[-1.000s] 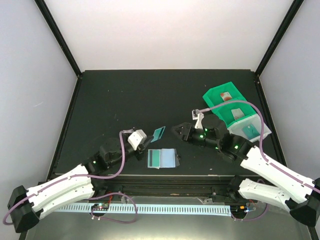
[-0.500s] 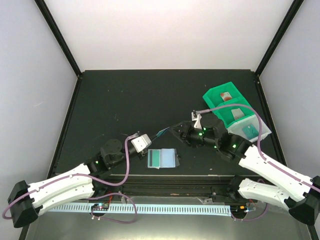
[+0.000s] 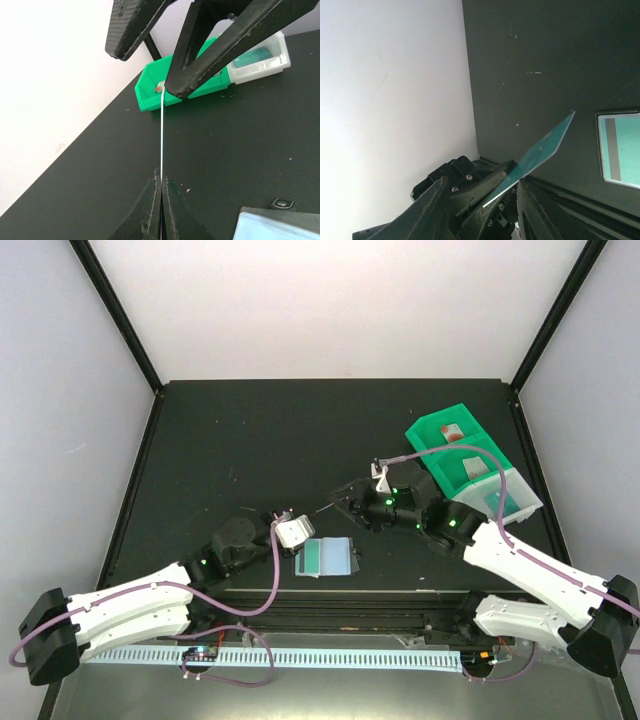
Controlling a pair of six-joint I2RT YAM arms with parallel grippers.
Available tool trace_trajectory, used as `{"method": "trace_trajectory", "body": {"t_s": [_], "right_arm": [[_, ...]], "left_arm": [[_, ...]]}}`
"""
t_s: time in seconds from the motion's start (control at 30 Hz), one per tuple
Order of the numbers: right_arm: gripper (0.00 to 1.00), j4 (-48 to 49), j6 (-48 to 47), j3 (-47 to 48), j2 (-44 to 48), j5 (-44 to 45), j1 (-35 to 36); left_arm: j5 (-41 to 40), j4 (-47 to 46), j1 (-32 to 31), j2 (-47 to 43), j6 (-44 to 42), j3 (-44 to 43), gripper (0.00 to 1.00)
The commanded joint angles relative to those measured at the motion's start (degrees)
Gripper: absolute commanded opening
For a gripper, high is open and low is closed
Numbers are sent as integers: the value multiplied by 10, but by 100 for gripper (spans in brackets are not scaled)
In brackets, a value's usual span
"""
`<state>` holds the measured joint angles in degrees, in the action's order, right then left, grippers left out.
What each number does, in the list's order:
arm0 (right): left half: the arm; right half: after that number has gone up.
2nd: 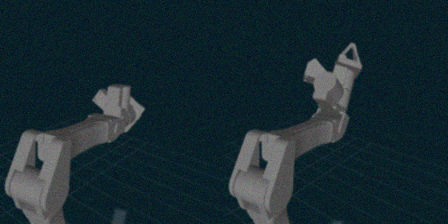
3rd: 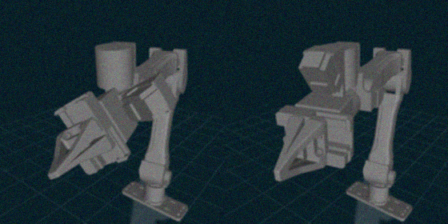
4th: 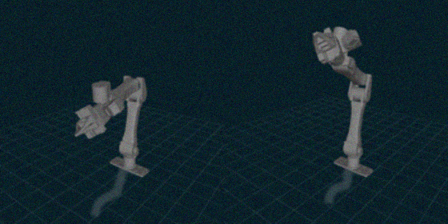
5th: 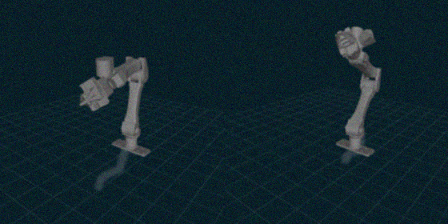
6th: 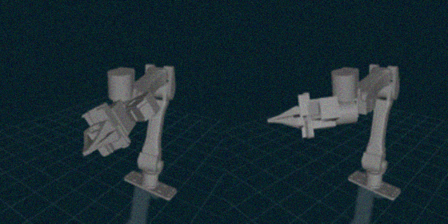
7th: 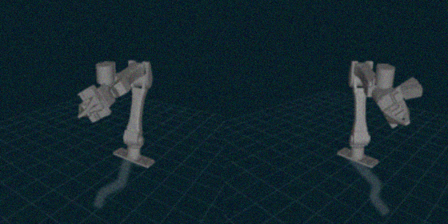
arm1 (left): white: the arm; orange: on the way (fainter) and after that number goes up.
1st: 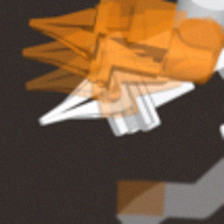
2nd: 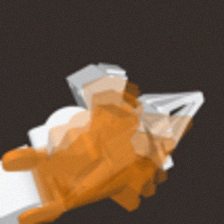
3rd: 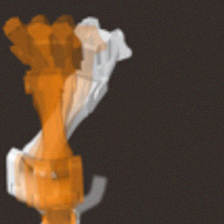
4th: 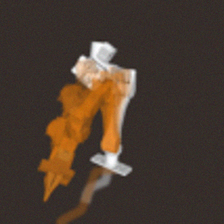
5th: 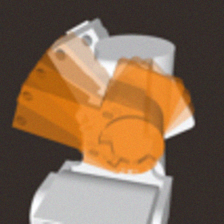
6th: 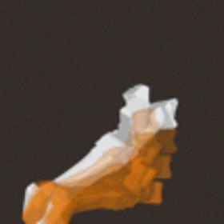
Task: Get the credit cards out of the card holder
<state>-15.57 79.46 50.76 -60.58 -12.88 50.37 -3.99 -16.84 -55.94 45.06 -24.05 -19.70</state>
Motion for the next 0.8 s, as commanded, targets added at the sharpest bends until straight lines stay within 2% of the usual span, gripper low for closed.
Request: {"method": "trace_trajectory", "body": {"t_s": [0.0,0.2,0.43,0.53,0.67,0.77], "right_arm": [[39,-22,9,-6,2,-12,-3],[41,-40,-3,14,-5,17,-4],[38,-31,-10,24,-64,-29,-28],[28,-3,-9,9,-79,-56,-42],[3,32,-16,-9,-80,-63,-50],[1,43,-31,-19,-77,-60,-55]], "left_arm": [[-39,-46,-9,24,-33,-20,2],[-73,-72,-14,61,-42,-28,2],[-92,-91,-20,62,-61,-27,2],[-99,-101,-21,70,-73,-22,2],[-103,-99,-22,84,-77,-22,2],[-116,-96,-22,93,-70,-28,2]]}}
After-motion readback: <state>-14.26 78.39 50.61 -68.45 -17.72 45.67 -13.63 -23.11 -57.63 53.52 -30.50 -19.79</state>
